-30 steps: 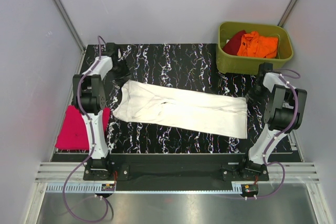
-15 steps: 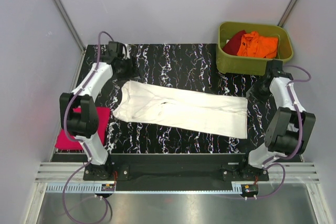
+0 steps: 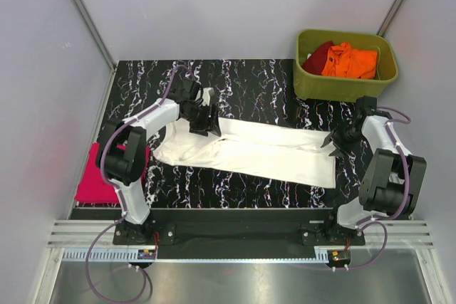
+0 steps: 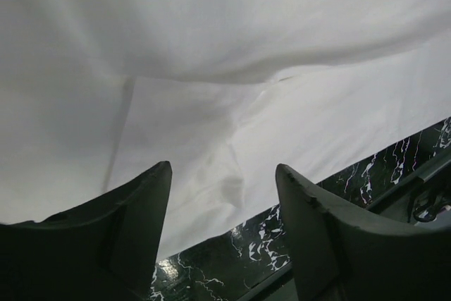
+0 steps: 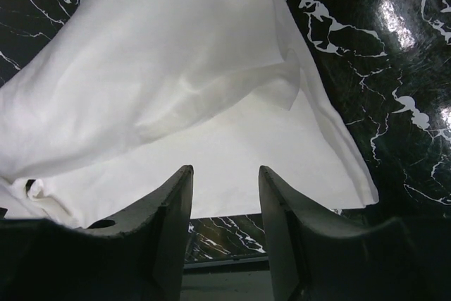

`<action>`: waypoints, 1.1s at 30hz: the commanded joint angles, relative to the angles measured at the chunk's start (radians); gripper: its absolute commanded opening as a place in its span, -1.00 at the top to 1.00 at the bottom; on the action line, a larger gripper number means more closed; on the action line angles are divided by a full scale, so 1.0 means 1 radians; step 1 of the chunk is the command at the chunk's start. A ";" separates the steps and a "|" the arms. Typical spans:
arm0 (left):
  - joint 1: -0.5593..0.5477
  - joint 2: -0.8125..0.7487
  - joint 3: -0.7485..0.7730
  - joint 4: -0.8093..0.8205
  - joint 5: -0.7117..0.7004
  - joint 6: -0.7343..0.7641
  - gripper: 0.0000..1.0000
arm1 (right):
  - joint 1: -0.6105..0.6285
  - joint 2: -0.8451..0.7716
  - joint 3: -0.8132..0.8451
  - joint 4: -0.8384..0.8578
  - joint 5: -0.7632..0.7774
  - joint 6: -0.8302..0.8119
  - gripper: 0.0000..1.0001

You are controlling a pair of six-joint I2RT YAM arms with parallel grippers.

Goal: Fold and stack the t-shirts
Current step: Fold the tshirt

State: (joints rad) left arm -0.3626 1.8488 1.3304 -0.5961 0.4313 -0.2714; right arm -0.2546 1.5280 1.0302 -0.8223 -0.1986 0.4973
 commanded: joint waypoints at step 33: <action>0.013 0.168 0.136 0.027 0.000 0.113 0.47 | 0.008 -0.040 -0.013 -0.035 -0.030 -0.045 0.03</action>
State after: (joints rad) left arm -0.3542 2.0529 1.4784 -0.6003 0.4080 -0.1505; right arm -0.2508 1.4902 0.9997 -0.8474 -0.2291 0.4637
